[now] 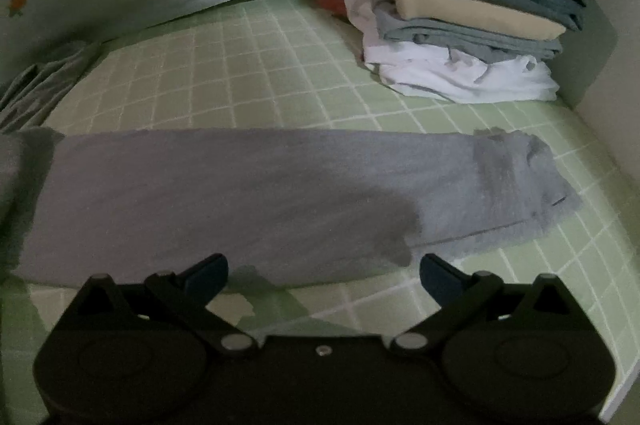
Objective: Fold clothes
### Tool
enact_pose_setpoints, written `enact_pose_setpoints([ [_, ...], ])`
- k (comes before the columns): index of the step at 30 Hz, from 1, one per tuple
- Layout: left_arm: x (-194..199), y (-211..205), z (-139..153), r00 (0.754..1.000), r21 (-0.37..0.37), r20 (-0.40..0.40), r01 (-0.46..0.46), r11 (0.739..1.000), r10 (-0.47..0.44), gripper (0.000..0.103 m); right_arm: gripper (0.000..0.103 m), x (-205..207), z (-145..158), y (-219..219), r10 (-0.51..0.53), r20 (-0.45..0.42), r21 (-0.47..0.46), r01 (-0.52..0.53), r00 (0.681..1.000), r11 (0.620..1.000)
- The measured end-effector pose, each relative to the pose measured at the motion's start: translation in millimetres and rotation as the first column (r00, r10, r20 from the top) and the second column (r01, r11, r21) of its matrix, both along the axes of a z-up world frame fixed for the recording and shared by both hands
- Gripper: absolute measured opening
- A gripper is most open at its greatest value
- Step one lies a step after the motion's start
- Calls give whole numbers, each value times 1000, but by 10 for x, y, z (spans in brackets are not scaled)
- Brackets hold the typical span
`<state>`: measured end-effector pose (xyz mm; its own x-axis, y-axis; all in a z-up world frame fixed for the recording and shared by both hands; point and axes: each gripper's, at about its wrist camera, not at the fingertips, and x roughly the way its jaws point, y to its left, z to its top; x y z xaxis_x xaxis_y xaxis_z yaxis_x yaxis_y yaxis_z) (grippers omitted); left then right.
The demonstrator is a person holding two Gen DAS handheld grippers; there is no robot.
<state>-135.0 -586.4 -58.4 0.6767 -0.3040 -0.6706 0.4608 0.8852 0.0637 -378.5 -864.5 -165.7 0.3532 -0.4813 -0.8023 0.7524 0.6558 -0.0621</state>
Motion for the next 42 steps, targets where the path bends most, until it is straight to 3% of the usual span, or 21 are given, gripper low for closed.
enact_pose_setpoints([
  [4,317,445,-37,999,16,-6,-42,999,42,10,103,139,26,160,-39,-6,-2,39,999,999],
  [10,765,916,-345,991,26,-94,-93,995,95,11,103,398,142,471,-40,-38,-43,38,998,998],
  [13,922,1054,-555,975,16,-169,-140,990,141,12,103,509,164,594,-36,-62,-61,32,997,998],
  [15,985,1092,-663,965,15,-207,-163,987,162,15,103,557,154,633,-49,-78,-56,45,996,997],
  [19,961,1058,-719,968,58,-192,-152,987,161,22,103,612,154,693,-58,-82,-44,55,995,998],
  [21,941,1030,-684,968,75,-185,-157,985,169,32,103,618,166,715,-51,-76,-40,48,996,998],
  [22,918,1024,-653,967,71,-181,-167,983,178,37,103,612,178,719,-43,-67,-38,40,997,998],
  [24,860,1021,-581,964,52,-174,-193,980,199,62,103,584,208,713,-29,-44,-39,27,999,999],
  [26,740,1015,-474,964,18,-148,-220,975,221,72,103,534,232,668,-16,-20,-43,15,1000,999],
  [31,265,875,-249,952,-18,-107,-289,957,286,82,103,295,242,393,15,25,-36,-14,1000,999],
  [38,-488,447,-219,959,-13,-90,-270,963,268,87,103,-146,225,-115,53,56,-81,-48,997,996],
  [42,-920,304,-179,967,-37,-103,-238,971,233,89,103,-395,164,-514,2,70,-90,4,998,996],
])
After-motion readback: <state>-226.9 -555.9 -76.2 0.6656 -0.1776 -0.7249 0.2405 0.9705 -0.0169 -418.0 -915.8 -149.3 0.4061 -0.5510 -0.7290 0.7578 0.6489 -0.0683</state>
